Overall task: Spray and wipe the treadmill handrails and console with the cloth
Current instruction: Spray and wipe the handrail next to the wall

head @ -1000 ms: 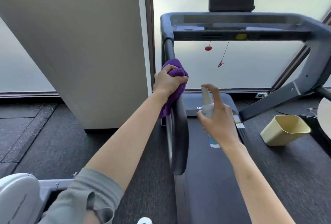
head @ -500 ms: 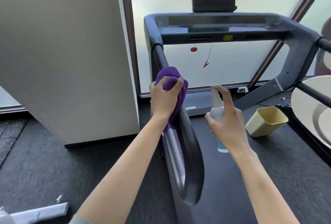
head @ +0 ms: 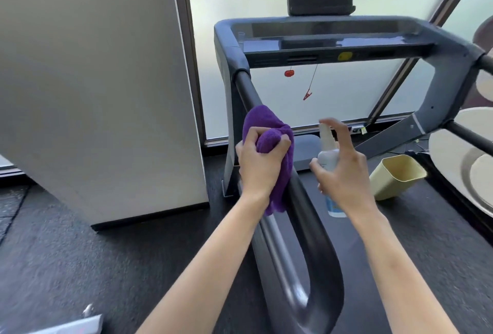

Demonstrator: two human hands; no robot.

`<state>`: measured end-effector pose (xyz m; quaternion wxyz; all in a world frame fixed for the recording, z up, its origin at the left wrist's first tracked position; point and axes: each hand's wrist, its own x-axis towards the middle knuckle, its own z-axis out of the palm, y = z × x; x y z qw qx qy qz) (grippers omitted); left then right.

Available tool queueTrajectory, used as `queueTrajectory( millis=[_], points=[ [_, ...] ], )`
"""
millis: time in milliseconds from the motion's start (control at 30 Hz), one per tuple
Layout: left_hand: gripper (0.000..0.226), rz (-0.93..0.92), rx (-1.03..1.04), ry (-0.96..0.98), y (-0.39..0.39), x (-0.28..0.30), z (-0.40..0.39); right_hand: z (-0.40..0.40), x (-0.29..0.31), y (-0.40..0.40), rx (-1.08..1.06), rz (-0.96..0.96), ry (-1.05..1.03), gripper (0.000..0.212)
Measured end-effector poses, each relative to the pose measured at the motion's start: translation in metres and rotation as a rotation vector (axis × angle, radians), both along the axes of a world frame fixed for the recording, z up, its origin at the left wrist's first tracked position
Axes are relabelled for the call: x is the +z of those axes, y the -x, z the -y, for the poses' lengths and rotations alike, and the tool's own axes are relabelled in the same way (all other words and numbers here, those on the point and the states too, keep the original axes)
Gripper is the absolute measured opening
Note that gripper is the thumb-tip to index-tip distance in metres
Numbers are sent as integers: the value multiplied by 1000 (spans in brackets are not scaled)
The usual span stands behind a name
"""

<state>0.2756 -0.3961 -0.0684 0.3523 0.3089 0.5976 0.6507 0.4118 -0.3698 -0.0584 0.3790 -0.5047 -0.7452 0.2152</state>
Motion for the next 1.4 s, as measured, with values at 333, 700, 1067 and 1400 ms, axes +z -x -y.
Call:
queueTrajectory(
  millis=[333, 700, 1067, 1400],
  points=[
    [17, -57, 59, 75, 42, 22, -65, -25, 10, 16, 105, -12, -27, 66],
    [27, 36, 91, 27, 29, 9, -49, -46, -3, 23, 195, -12, 3, 68],
    [25, 273, 40, 39, 69, 27, -91, -63, 3, 24, 179, -20, -1, 67],
    [39, -613, 52, 375, 73, 30, -131, -70, -11, 24, 168, -12, 38, 67]
  ],
)
